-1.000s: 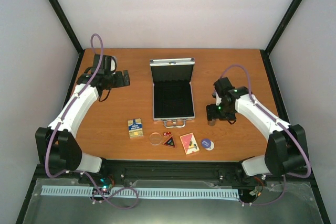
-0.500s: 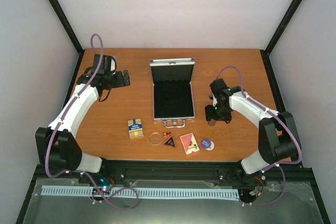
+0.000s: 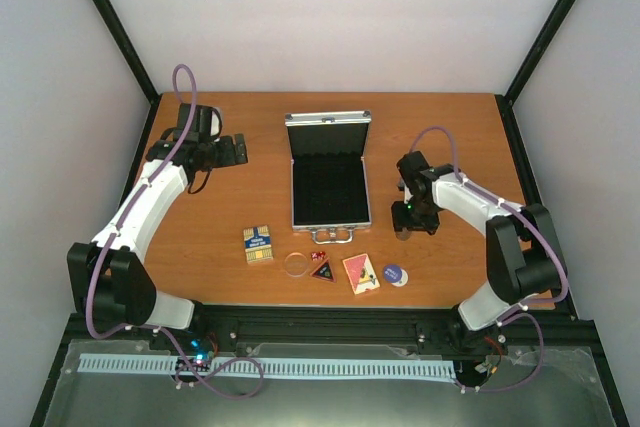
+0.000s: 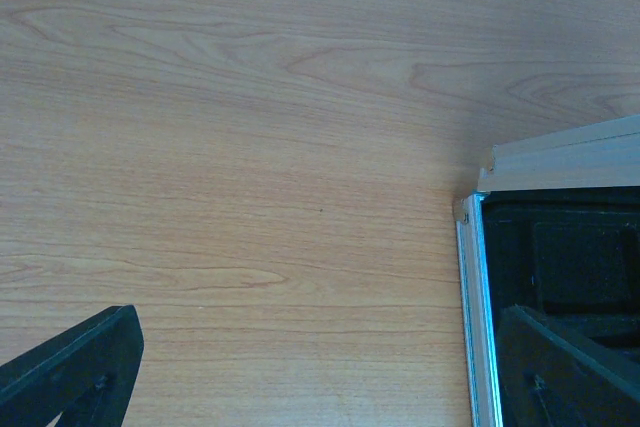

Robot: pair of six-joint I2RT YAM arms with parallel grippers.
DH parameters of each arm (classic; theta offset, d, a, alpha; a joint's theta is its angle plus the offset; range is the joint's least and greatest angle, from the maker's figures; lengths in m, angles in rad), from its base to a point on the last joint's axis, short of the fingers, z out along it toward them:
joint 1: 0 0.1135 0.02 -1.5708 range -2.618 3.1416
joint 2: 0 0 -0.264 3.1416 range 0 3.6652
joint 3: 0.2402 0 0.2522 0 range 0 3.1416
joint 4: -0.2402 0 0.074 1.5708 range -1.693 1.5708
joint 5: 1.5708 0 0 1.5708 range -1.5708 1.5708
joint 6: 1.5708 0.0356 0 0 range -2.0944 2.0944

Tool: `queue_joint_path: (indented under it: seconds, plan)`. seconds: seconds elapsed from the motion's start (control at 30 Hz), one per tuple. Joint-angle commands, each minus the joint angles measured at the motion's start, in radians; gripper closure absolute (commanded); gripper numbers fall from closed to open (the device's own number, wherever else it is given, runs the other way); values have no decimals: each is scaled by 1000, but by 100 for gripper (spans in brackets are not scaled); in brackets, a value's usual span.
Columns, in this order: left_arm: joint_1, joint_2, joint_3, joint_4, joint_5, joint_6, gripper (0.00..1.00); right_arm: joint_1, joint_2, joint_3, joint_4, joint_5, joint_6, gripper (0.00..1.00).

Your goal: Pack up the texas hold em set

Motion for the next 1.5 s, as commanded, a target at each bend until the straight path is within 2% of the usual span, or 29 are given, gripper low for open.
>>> queue_joint_path:
  seconds: [0.0, 0.2, 0.37, 0.5, 0.7, 1.0, 1.27, 1.47]
  plan:
    - [-5, -21, 2, -20, -14, -3, 0, 7, 18, 9, 17, 5, -8, 44]
    - [-6, -28, -9, -20, -19, -6, 0, 7, 39, 13, 29, 0, -19, 56]
    - [-6, -32, -11, -27, -25, -9, 0, 7, 34, 16, 22, -16, -21, 76]
    - [-5, -35, -11, -37, -24, -7, 0, 7, 10, 21, 2, -40, -13, 97]
    - [-5, -36, 3, -58, -55, 5, 0, 7, -115, 70, 14, -59, 25, 97]
    - [-7, -32, -20, -52, -13, -7, 0, 29, -258, -18, 325, -85, 236, 97]
    - [-6, -18, -31, -8, 7, -27, 0, 191, -189, 5, 568, 154, 256, 97]
    - [-6, -23, -20, 5, 24, -33, 0, 244, -107, -15, 724, 283, 237, 97]
